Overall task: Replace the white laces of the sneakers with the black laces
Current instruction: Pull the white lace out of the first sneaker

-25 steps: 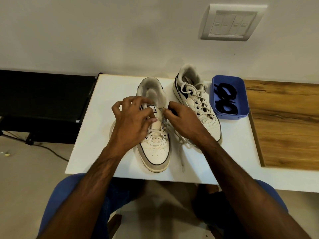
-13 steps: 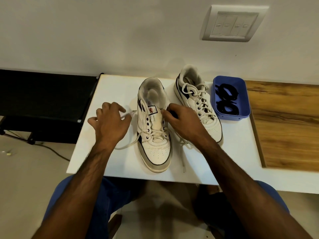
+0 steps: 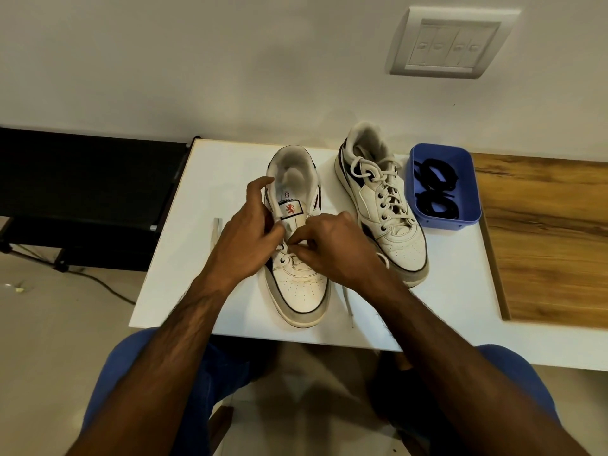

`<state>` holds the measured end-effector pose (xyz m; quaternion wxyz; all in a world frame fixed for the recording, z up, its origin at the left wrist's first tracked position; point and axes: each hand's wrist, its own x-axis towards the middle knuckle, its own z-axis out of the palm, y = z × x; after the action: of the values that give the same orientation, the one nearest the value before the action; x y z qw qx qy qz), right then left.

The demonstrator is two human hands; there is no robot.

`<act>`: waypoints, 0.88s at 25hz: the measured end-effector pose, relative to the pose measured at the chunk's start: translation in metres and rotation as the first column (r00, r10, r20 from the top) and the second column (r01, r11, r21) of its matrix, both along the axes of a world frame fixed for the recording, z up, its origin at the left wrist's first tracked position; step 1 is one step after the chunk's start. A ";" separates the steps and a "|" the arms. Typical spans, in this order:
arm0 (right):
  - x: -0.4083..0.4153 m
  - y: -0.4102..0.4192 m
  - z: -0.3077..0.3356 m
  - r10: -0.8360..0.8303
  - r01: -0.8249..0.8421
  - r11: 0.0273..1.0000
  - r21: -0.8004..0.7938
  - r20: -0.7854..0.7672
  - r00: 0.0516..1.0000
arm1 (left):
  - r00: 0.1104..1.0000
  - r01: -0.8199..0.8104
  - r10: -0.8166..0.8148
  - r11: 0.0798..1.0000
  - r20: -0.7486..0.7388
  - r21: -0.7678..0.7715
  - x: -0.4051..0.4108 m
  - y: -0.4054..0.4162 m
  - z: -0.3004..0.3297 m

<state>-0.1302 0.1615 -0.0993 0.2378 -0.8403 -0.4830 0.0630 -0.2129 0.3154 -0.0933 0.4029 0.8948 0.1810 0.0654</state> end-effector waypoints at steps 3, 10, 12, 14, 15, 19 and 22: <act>-0.001 0.000 0.005 -0.033 0.033 0.999 0.002 -0.065 0.997 | 0.999 0.040 -0.040 0.997 -0.011 -0.068 0.000 0.001 0.000; 0.027 -0.035 0.023 -0.021 0.058 0.994 0.089 -0.367 0.930 | 0.998 0.054 -0.056 0.995 -0.024 -0.079 0.002 0.004 -0.003; 0.022 -0.028 0.020 -0.023 0.051 0.994 0.102 -0.266 0.964 | 0.998 0.055 -0.057 0.995 -0.023 -0.087 0.002 0.004 -0.004; 0.010 -0.015 0.015 0.012 -0.009 1.000 0.029 -0.123 0.992 | 0.998 0.052 -0.054 0.994 -0.019 -0.096 0.002 0.004 -0.005; 0.003 -0.007 0.010 0.030 -0.031 0.999 -0.030 -0.040 0.999 | 0.998 0.050 -0.052 0.994 -0.019 -0.096 0.002 0.004 -0.005; -0.005 0.002 0.005 0.010 -0.003 0.998 -0.067 0.103 0.995 | 0.999 0.045 -0.047 0.994 -0.021 -0.097 0.001 0.004 -0.004; 0.014 -0.014 0.016 -0.096 0.099 0.994 0.040 -0.071 0.993 | 0.998 0.053 -0.055 0.992 -0.015 -0.113 0.000 0.004 -0.002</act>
<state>-0.1165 0.1479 -0.0831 0.2754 -0.8548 -0.4343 0.0699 -0.2124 0.3194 -0.0950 0.4526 0.8758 0.1637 0.0358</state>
